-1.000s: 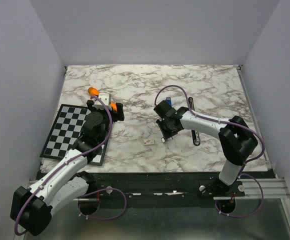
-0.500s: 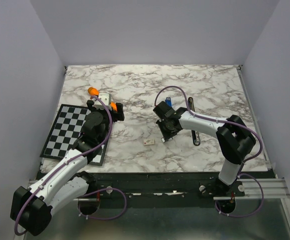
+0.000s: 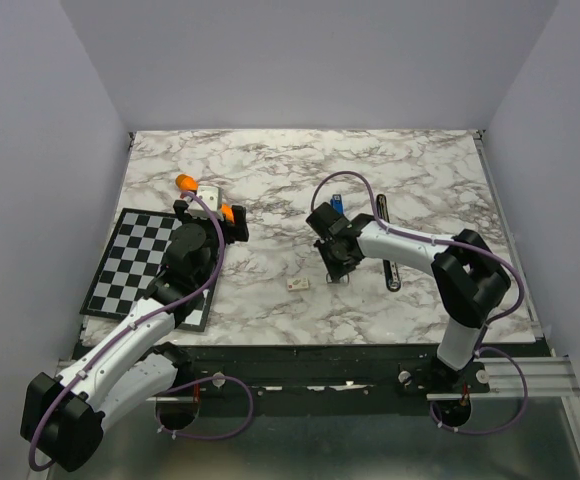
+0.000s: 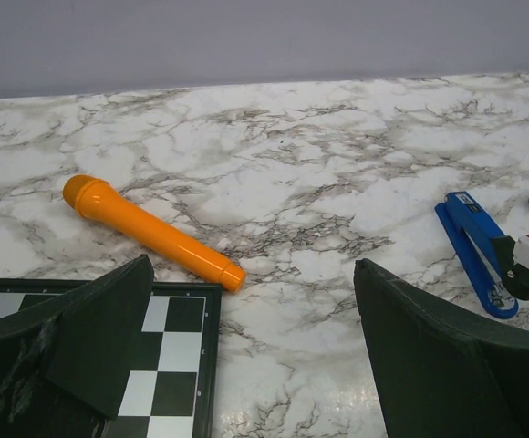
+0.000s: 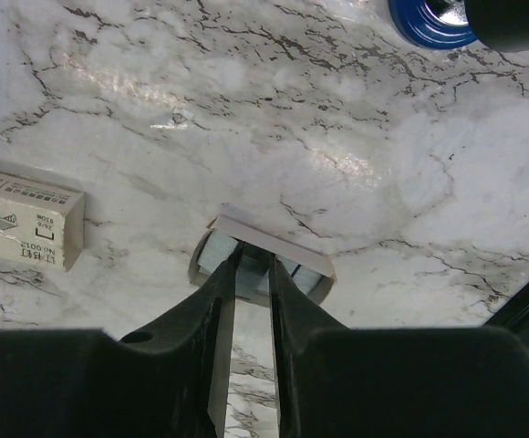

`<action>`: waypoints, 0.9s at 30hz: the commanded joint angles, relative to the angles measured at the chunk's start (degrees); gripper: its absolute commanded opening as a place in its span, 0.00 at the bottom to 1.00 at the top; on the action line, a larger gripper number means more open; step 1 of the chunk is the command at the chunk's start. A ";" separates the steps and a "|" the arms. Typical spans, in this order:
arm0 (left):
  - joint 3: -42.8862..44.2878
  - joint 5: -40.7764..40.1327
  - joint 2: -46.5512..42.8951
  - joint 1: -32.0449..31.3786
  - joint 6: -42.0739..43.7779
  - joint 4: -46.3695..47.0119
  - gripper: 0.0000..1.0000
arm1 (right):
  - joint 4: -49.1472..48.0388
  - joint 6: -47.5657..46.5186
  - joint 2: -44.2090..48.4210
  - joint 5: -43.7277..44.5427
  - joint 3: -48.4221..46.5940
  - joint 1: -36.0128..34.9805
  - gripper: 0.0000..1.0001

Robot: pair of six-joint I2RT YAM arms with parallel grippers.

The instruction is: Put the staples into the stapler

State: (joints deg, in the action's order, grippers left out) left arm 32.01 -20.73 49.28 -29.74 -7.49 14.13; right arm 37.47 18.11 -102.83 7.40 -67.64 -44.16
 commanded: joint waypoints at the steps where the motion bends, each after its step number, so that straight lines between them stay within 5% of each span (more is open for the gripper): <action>1: -0.19 1.22 -0.85 0.20 -0.78 1.86 0.99 | 2.52 3.15 -2.29 -0.19 -1.53 0.04 0.29; 27: -0.19 1.66 -1.38 0.12 -1.13 1.78 0.99 | 6.82 12.65 -5.72 -0.46 -2.59 1.01 0.25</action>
State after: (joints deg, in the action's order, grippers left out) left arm 32.01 -20.45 48.93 -29.74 -7.99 14.15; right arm 41.30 28.56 -105.23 7.35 -70.17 -43.20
